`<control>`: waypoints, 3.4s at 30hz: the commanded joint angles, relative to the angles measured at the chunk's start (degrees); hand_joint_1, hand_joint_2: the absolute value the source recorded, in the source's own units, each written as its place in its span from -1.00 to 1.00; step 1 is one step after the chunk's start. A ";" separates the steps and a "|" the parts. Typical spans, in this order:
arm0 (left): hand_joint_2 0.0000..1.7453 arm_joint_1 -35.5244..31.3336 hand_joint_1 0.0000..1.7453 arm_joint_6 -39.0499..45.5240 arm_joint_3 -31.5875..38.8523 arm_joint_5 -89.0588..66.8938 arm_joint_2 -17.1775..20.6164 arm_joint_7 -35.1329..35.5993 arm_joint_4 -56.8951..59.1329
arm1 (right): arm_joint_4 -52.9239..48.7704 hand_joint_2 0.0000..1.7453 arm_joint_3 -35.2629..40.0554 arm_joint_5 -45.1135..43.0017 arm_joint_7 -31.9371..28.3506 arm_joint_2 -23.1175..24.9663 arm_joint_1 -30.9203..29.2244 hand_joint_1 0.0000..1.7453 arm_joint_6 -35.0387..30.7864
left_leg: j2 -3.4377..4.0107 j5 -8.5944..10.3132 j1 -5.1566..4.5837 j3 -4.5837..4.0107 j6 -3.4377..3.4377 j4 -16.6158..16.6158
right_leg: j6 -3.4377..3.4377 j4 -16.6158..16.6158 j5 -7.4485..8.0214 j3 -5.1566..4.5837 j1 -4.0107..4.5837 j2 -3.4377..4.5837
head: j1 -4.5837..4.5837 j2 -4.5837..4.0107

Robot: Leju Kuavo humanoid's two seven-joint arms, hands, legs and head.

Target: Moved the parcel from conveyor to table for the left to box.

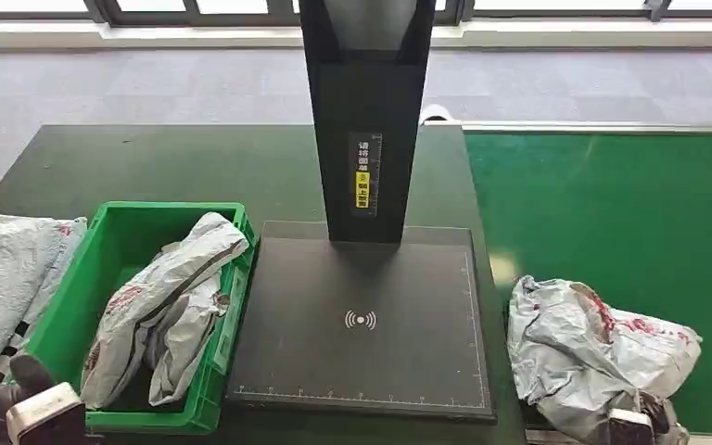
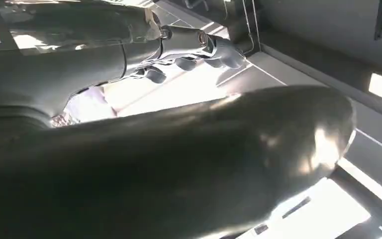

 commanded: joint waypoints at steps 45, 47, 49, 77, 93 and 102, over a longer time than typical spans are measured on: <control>-1.00 -1.69 -1.00 0.05 -2.80 0.33 -0.53 0.24 4.69 | 20.93 1.00 56.22 7.19 0.24 -11.72 -6.26 1.00 -20.36 | -0.08 0.18 0.04 0.02 -0.02 -0.10 | -0.01 -0.09 0.14 0.02 0.05 0.01 | 0.02 0.00; -1.00 -1.98 -1.00 0.05 -2.59 0.44 -0.53 0.24 5.23 | 18.24 1.00 57.91 4.92 0.24 -12.84 -4.97 -0.72 -22.30 | -0.12 0.21 0.03 0.03 -0.02 -0.12 | -0.01 -0.11 0.15 0.03 0.04 -0.02 | 0.02 0.00; -1.00 -2.05 -1.00 0.05 -3.05 0.22 -0.53 0.24 5.98 | 13.60 1.00 60.18 3.39 0.24 -13.88 -2.98 -1.00 -23.15 | -0.20 0.22 0.03 0.01 -0.01 -0.11 | -0.01 -0.12 0.14 0.05 0.04 -0.09 | 0.02 0.00; -1.00 -7.70 -1.00 -19.65 -26.97 9.52 9.88 2.96 27.51 | -7.65 1.00 75.00 0.72 3.03 -23.11 -0.08 -1.00 -24.53 | -0.09 0.17 -0.03 0.01 -0.02 -0.08 | 0.00 -0.08 0.13 0.00 -0.02 0.00 | 0.02 0.00; 1.00 -12.80 -1.00 -10.07 -42.45 -5.00 9.01 0.45 34.34 | -9.84 1.00 76.73 -2.94 0.24 -24.06 -6.03 -1.00 -21.60 | -0.03 0.13 -0.04 0.03 -0.02 0.03 | 0.05 -0.02 0.16 0.00 -0.04 0.03 | 0.04 0.00; 1.00 -19.22 -1.00 -13.21 -42.69 -17.34 5.58 8.44 49.11 | -10.22 1.00 78.57 -4.19 0.24 -21.97 -10.92 -1.00 -17.85 | -0.05 0.17 -0.07 0.01 -0.01 0.02 | 0.05 0.00 0.18 -0.01 -0.07 0.03 | 0.02 0.00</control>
